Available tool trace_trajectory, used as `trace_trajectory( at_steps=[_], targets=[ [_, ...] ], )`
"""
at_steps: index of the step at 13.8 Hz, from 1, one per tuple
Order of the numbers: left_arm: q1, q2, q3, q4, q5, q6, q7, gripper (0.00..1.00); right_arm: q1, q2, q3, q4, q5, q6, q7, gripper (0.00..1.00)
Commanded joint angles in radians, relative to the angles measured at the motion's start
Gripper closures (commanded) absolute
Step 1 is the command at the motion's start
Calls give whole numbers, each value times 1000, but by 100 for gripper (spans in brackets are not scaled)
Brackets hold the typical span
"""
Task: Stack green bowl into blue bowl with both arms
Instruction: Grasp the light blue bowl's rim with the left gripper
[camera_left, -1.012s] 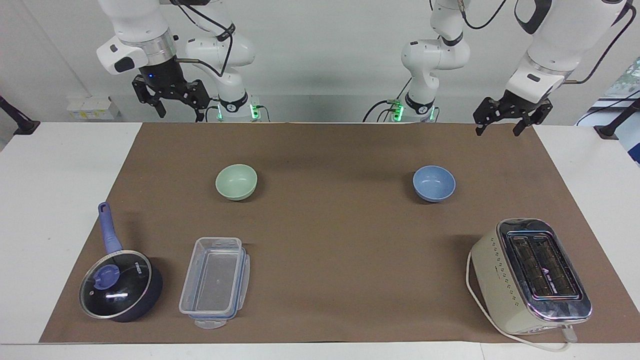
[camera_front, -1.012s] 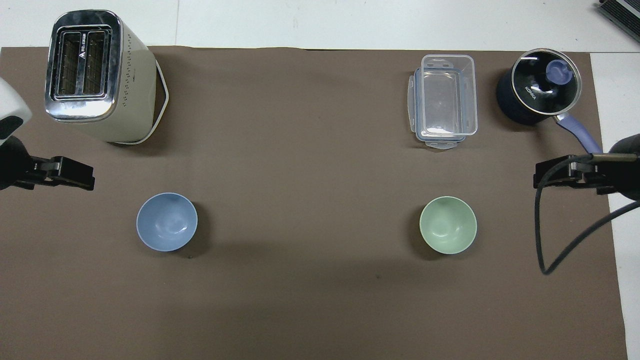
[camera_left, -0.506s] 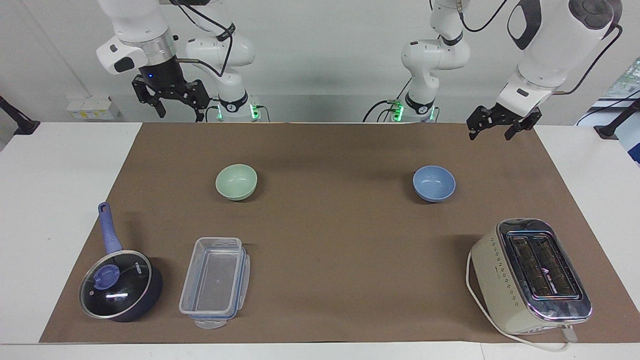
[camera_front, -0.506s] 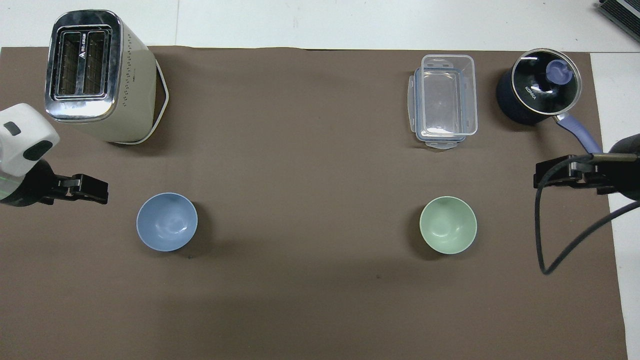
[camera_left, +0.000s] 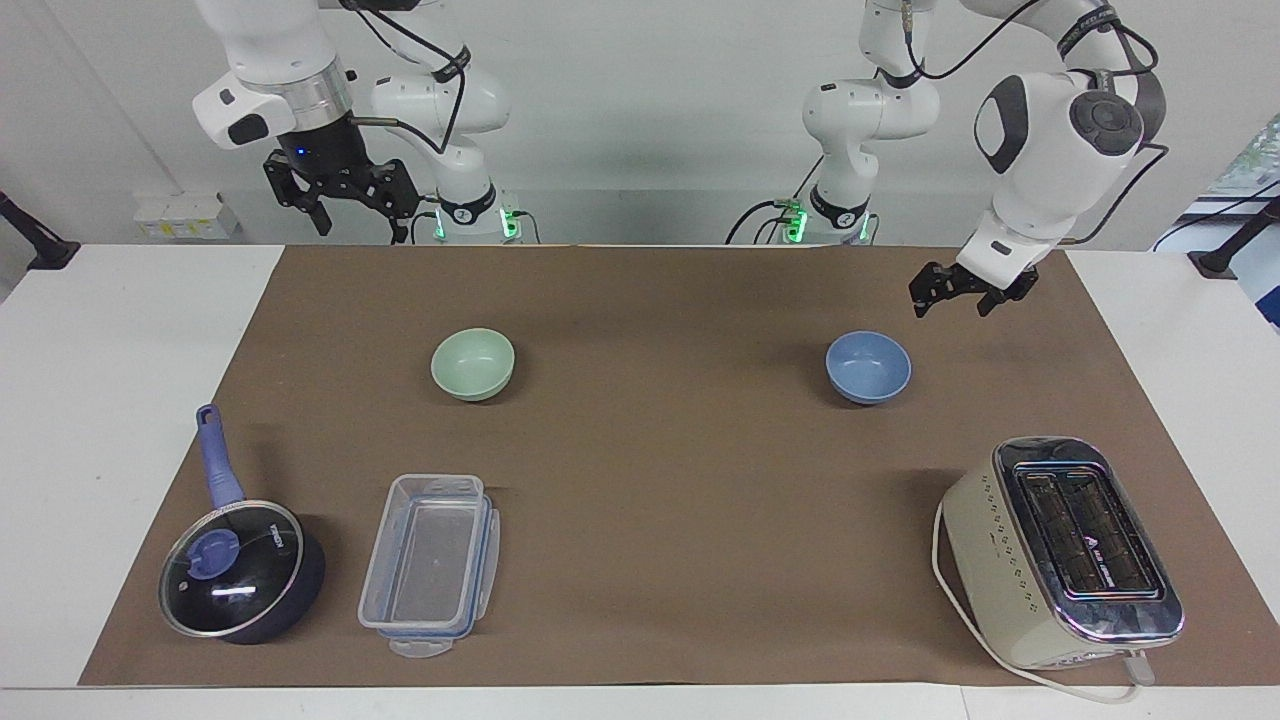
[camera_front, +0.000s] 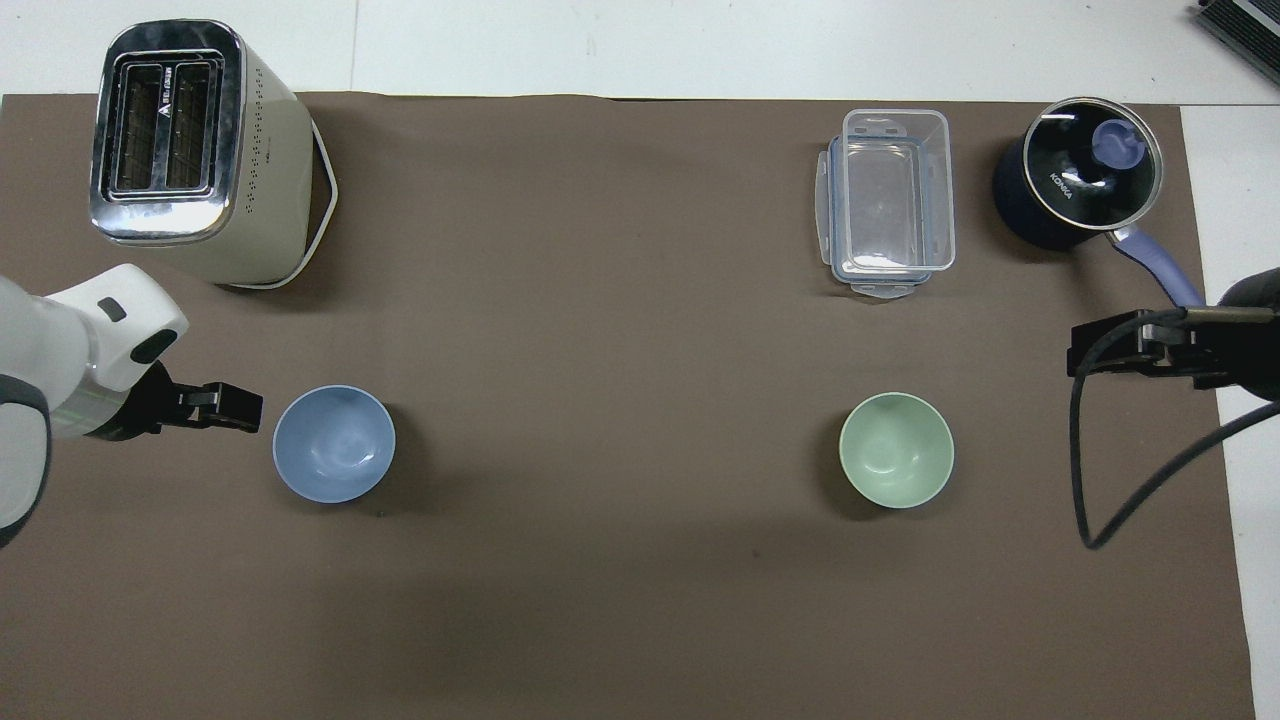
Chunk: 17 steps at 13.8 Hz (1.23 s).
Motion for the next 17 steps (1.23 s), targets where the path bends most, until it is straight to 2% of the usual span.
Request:
trace_trajectory(
  at_steps=[1,5,9,14,15,16,17],
  targets=[
    [-6,-41,-2,-111,-9,80,-5,0,-15,-12,3,-12,26,-2,-1,0],
    [-5,-40,-4,-210,-24,199,-5,0,-15,-14,3,-13,26,-2,-10,0],
    [-6,-30,-4,-344,-99,385,-7,0,-25,-14,1,-13,27,-4,-14,0],
    [-22,19,-4,-375,-228,462,-8,0,-30,-14,1,-13,27,-2,-14,0],
    [-32,20,-4,-376,-231,462,-8,10,-30,-14,1,-15,27,-2,-16,0],
    [-34,20,-4,-376,-231,465,-8,61,-30,-14,1,-15,27,-4,-16,0],
    [-35,22,-4,-375,-231,466,-8,96,-30,-14,1,-13,27,-2,-18,0]
  ],
)
